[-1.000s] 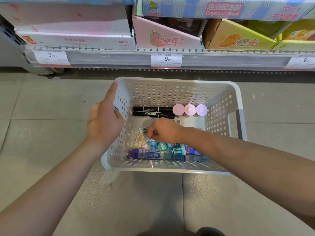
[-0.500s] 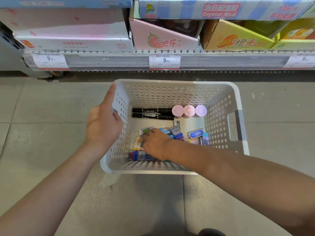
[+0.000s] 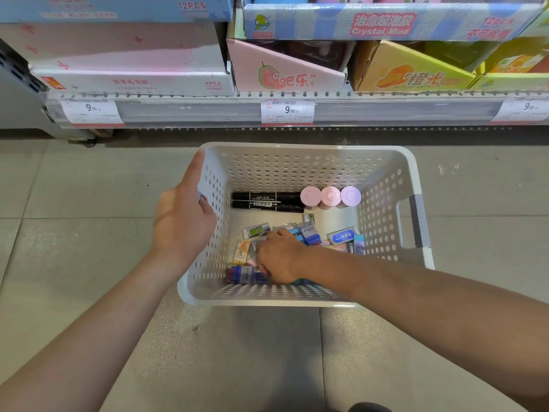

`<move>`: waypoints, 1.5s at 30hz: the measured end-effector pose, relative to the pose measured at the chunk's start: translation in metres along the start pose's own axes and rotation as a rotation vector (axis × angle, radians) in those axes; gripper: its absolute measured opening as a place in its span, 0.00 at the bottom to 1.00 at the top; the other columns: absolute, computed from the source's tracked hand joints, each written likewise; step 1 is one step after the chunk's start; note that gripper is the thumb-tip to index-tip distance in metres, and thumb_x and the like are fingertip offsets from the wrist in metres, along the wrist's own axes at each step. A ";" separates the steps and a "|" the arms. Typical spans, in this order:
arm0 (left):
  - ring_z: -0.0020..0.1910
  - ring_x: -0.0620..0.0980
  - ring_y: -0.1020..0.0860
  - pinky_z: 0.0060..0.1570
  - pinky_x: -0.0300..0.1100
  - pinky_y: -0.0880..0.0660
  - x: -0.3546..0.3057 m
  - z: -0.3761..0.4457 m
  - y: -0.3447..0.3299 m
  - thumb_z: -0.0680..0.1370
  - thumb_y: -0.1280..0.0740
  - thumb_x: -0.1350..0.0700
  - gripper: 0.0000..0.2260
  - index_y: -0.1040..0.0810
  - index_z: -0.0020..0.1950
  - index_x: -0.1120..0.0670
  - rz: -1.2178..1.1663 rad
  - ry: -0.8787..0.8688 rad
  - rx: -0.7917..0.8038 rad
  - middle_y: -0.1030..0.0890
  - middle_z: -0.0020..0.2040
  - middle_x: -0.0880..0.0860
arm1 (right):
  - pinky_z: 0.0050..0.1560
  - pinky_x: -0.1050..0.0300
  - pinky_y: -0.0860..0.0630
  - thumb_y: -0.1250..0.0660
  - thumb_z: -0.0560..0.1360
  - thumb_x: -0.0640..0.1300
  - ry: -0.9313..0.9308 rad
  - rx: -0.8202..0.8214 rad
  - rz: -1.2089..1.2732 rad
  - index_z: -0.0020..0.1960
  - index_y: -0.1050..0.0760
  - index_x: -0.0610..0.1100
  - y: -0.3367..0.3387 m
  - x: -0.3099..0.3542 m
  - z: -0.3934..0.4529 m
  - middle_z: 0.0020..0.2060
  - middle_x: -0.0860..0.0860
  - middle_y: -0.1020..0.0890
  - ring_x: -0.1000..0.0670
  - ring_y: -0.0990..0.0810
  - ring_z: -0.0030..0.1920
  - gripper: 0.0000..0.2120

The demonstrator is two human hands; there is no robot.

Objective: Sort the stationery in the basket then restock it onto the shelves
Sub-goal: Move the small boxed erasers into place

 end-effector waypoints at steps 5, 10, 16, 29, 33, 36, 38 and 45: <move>0.29 0.49 0.34 0.28 0.48 0.34 0.001 -0.001 0.000 0.77 0.43 0.67 0.32 0.45 0.78 0.44 -0.018 0.008 0.009 0.31 0.31 0.55 | 0.71 0.47 0.44 0.36 0.75 0.40 0.036 -0.019 0.004 0.52 0.22 0.45 0.002 0.001 -0.003 0.48 0.47 0.19 0.46 0.23 0.53 0.07; 0.28 0.49 0.33 0.26 0.45 0.34 0.003 0.000 -0.001 0.78 0.42 0.66 0.32 0.46 0.78 0.43 -0.033 -0.012 0.019 0.29 0.33 0.56 | 0.70 0.49 0.42 0.35 0.75 0.42 0.031 -0.082 -0.032 0.58 0.28 0.42 0.000 0.000 -0.002 0.50 0.45 0.19 0.44 0.22 0.54 0.12; 0.27 0.48 0.34 0.26 0.45 0.35 0.004 0.001 -0.001 0.78 0.42 0.66 0.32 0.46 0.78 0.44 -0.041 -0.016 0.028 0.29 0.33 0.55 | 0.71 0.49 0.44 0.38 0.78 0.48 -0.043 0.004 0.094 0.55 0.25 0.42 -0.002 -0.001 -0.002 0.57 0.43 0.21 0.44 0.26 0.60 0.11; 0.28 0.49 0.35 0.27 0.43 0.38 0.003 0.001 -0.001 0.77 0.43 0.66 0.33 0.45 0.78 0.43 -0.033 -0.002 0.017 0.33 0.31 0.52 | 0.66 0.50 0.36 0.35 0.76 0.46 -0.067 -0.035 0.263 0.59 0.26 0.42 0.004 -0.002 -0.002 0.56 0.45 0.20 0.45 0.25 0.59 0.14; 0.28 0.48 0.35 0.28 0.43 0.38 0.003 0.002 -0.001 0.76 0.43 0.66 0.33 0.45 0.77 0.43 -0.035 0.006 0.009 0.32 0.32 0.52 | 0.55 0.54 0.29 0.38 0.78 0.49 -0.074 -0.112 0.358 0.58 0.25 0.40 0.029 -0.009 0.002 0.57 0.44 0.23 0.43 0.24 0.58 0.15; 0.28 0.48 0.35 0.27 0.44 0.37 0.002 0.001 -0.001 0.77 0.43 0.66 0.33 0.45 0.78 0.43 -0.045 -0.002 0.006 0.30 0.33 0.55 | 0.58 0.52 0.30 0.41 0.79 0.48 -0.072 -0.182 0.338 0.62 0.30 0.36 0.034 -0.010 0.009 0.61 0.41 0.28 0.42 0.28 0.62 0.17; 0.28 0.49 0.35 0.27 0.46 0.36 0.002 0.000 -0.001 0.77 0.43 0.67 0.33 0.45 0.78 0.43 -0.048 -0.006 0.010 0.30 0.33 0.55 | 0.59 0.51 0.30 0.42 0.80 0.46 -0.084 -0.161 0.266 0.65 0.33 0.36 0.027 -0.007 0.014 0.62 0.40 0.29 0.41 0.29 0.63 0.18; 0.26 0.48 0.37 0.27 0.45 0.37 0.002 0.002 0.000 0.77 0.42 0.67 0.33 0.45 0.78 0.44 -0.050 -0.016 0.008 0.35 0.29 0.52 | 0.42 0.57 0.33 0.45 0.81 0.42 -0.171 -0.056 0.447 0.66 0.38 0.35 0.024 -0.018 0.014 0.56 0.39 0.24 0.41 0.24 0.55 0.16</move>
Point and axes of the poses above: each hand's wrist, its own z-axis towards the middle knuckle, its own y-axis out of the back of the hand, x = y × z, the point moved 3 cm from there along z, towards the middle knuckle
